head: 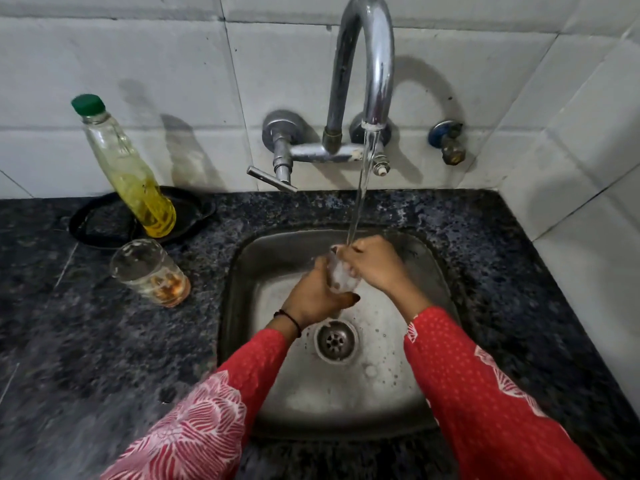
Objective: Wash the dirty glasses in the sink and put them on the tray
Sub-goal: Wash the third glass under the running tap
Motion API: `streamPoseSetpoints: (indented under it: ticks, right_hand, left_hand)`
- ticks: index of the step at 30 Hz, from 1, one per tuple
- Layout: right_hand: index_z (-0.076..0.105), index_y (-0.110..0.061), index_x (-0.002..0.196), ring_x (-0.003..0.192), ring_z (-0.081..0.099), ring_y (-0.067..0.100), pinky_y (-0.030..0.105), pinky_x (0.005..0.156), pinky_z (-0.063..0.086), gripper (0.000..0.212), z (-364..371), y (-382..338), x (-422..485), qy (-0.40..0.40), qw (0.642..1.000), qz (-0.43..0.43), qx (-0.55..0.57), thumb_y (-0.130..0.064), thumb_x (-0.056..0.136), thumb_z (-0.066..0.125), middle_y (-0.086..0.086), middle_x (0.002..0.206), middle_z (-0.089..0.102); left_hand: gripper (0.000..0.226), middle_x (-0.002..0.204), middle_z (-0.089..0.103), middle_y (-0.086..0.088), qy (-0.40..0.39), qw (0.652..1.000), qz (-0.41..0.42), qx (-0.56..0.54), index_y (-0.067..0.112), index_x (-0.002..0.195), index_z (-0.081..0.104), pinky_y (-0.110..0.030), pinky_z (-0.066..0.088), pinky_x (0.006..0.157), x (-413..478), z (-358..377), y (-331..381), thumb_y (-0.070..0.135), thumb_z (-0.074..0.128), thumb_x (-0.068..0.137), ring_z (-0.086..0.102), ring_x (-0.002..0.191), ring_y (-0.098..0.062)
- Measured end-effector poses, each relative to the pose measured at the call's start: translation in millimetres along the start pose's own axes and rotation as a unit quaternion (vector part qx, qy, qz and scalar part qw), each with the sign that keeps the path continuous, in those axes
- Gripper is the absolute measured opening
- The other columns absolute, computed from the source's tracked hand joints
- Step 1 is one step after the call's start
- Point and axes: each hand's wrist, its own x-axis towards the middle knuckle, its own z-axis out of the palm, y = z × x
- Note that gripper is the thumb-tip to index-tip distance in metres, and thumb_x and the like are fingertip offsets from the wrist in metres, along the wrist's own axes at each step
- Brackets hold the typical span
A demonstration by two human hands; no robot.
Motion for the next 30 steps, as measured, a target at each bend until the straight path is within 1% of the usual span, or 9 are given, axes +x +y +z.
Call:
streamPoseSetpoints:
  ticks: [5, 8, 12, 16, 20, 22, 24, 27, 30]
  right_hand:
    - [0.068, -0.025, 0.081, 0.082, 0.064, 0.013, 0.029, 0.075, 0.048, 0.015, 0.7, -4.0, -17.9, -0.077, 0.986, -0.069, -0.127, -0.013, 0.086, 0.061, -0.004, 0.085, 0.069]
    - [0.070, -0.029, 0.085, 0.087, 0.066, 0.015, 0.027, 0.073, 0.049, 0.016, 5.9, -8.0, -33.4, -0.017, 0.972, -0.075, -0.223, -0.020, 0.086, 0.057, -0.006, 0.091, 0.073]
    - [0.069, -0.028, 0.098, 0.097, 0.063, 0.022, 0.031, 0.079, 0.046, 0.018, 17.8, -3.2, -48.1, 0.081, 0.949, -0.125, -0.276, -0.029, 0.089, 0.054, 0.001, 0.098, 0.071]
    - [0.072, -0.015, 0.091, 0.105, 0.059, 0.021, 0.030, 0.095, 0.041, 0.014, 21.8, 9.1, -47.1, 0.169, 0.949, -0.198, -0.179, -0.019, 0.086, 0.060, 0.003, 0.107, 0.069]
    - [0.066, -0.016, 0.078, 0.111, 0.051, 0.002, 0.012, 0.092, 0.038, 0.010, 34.6, 19.8, -43.6, 0.241, 0.963, -0.091, 0.084, -0.011, 0.086, 0.062, -0.006, 0.126, 0.057]
    - [0.065, -0.018, 0.079, 0.100, 0.056, 0.002, 0.010, 0.087, 0.040, 0.011, 37.0, 24.5, -39.6, 0.273, 0.922, 0.004, 0.274, -0.010, 0.087, 0.062, -0.005, 0.114, 0.063]
    - [0.065, -0.019, 0.073, 0.086, 0.058, 0.006, 0.022, 0.086, 0.041, 0.017, 36.6, 30.5, -34.2, 0.262, 0.841, 0.100, 0.463, -0.015, 0.089, 0.060, -0.004, 0.091, 0.068]
    - [0.062, -0.016, 0.078, 0.084, 0.057, 0.016, 0.031, 0.081, 0.041, 0.024, 42.4, 47.5, -31.4, 0.191, 0.727, 0.176, 0.636, -0.028, 0.095, 0.050, 0.001, 0.085, 0.064]
    - [0.061, -0.008, 0.102, 0.076, 0.061, 0.017, 0.032, 0.081, 0.049, 0.034, 49.7, 53.0, -33.1, 0.158, 0.645, 0.191, 0.723, -0.033, 0.099, 0.038, 0.006, 0.086, 0.063]
  left_hand:
    - [0.072, 0.110, 0.057, 0.006, 0.040, 0.997, 0.053, -0.047, 0.016, 0.124, 0.039, -0.019, 0.050, 0.077, 4.2, 1.4, -21.0, 0.012, 0.084, 0.067, 0.058, 0.098, -0.012]
    - [0.061, 0.108, 0.059, 0.012, 0.021, 0.991, 0.102, -0.080, 0.013, 0.114, 0.044, -0.022, 0.051, 0.086, 4.3, 5.3, -20.8, -0.004, 0.079, 0.068, 0.059, 0.103, -0.010]
    - [0.034, 0.086, 0.071, 0.011, 0.005, 0.974, 0.082, -0.210, 0.012, 0.097, 0.057, -0.021, 0.052, 0.073, 2.6, 7.8, -25.4, -0.014, 0.066, 0.076, 0.064, 0.086, -0.004]
    - [0.048, 0.114, 0.057, -0.013, -0.088, 0.882, -0.011, -0.462, 0.014, 0.128, 0.048, -0.034, 0.040, 0.092, -1.8, 2.1, -40.9, 0.002, 0.055, 0.082, 0.056, 0.097, -0.019]
    - [0.036, 0.124, 0.056, -0.010, -0.047, 0.834, -0.037, -0.549, 0.019, 0.125, 0.050, -0.035, 0.041, 0.088, 4.2, -0.7, -23.1, 0.017, 0.053, 0.089, 0.052, 0.108, -0.023]
    - [0.025, 0.115, 0.062, -0.004, -0.014, 0.839, -0.036, -0.543, 0.022, 0.117, 0.056, -0.038, 0.047, 0.085, 7.8, 1.4, -10.7, 0.019, 0.055, 0.092, 0.057, 0.104, -0.022]
    - [0.016, 0.097, 0.065, 0.001, 0.027, 0.863, -0.012, -0.505, 0.020, 0.106, 0.062, -0.034, 0.050, 0.077, 10.9, 2.4, 6.2, 0.015, 0.057, 0.091, 0.061, 0.091, -0.017]
    - [0.015, 0.083, 0.066, 0.002, 0.066, 0.939, 0.054, -0.332, 0.018, 0.093, 0.067, -0.024, 0.049, 0.069, 16.9, 1.7, 30.7, 0.006, 0.064, 0.086, 0.060, 0.075, -0.010]
    - [0.022, 0.078, 0.064, -0.003, 0.052, 0.975, 0.108, -0.186, 0.017, 0.087, 0.066, -0.023, 0.052, 0.064, 19.1, 6.5, 48.9, -0.004, 0.066, 0.081, 0.059, 0.066, -0.009]
